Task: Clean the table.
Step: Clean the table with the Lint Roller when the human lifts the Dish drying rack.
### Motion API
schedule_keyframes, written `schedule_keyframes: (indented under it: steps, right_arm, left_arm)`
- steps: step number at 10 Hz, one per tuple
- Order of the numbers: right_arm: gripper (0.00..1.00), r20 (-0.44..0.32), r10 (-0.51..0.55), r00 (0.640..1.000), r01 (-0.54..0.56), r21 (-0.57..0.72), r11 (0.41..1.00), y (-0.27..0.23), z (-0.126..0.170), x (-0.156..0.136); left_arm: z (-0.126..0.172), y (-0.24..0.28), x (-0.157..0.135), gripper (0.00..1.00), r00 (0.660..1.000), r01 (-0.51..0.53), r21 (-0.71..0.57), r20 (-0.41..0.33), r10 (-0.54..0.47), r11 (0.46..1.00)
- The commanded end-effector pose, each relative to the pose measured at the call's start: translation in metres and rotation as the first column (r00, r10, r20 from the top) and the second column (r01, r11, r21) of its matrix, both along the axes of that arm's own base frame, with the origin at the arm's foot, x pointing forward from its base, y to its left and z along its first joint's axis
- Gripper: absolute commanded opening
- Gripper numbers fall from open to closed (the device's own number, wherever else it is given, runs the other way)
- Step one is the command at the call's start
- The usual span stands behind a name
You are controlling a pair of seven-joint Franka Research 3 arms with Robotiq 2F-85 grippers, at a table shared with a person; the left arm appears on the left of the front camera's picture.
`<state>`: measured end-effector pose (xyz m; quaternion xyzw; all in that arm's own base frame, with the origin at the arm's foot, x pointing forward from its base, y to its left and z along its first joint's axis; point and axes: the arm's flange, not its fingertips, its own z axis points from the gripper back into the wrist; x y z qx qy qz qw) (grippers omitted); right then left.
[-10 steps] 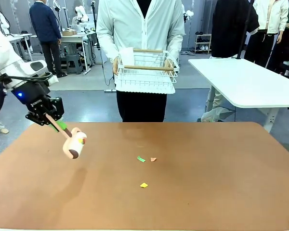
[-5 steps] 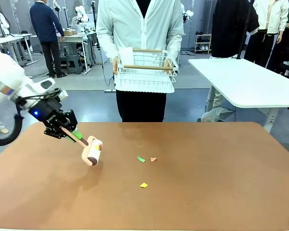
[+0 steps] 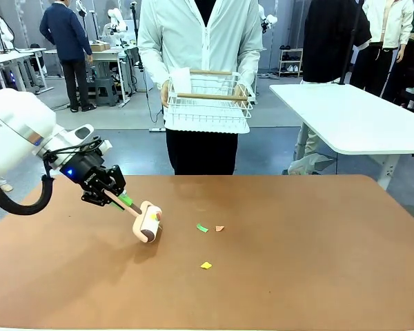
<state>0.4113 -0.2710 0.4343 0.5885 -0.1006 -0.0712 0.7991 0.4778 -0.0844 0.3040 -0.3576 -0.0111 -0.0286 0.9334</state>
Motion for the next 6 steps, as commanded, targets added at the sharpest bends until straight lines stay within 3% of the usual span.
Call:
schedule_keyframes:
  steps: [1,5,6]
  right_arm:
    - [1.00,0.004,0.003,1.000,-0.003,-0.004,1.000,0.002,0.004,-0.003]
    - [1.00,0.004,0.003,1.000,-0.003,-0.004,1.000,0.002,0.004,-0.003]
    - [1.00,0.004,0.003,1.000,-0.003,-0.004,1.000,0.002,0.004,-0.003]
  left_arm:
    - [-0.013,0.001,-0.001,0.19,0.999,-0.032,-0.063,0.035,0.034,0.997]
    - [-0.031,-0.008,-0.006,0.19,0.999,0.043,-0.085,-0.005,-0.043,0.995]
    - [-0.021,-0.008,-0.004,0.19,1.000,-0.005,-0.051,-0.008,0.005,0.999]
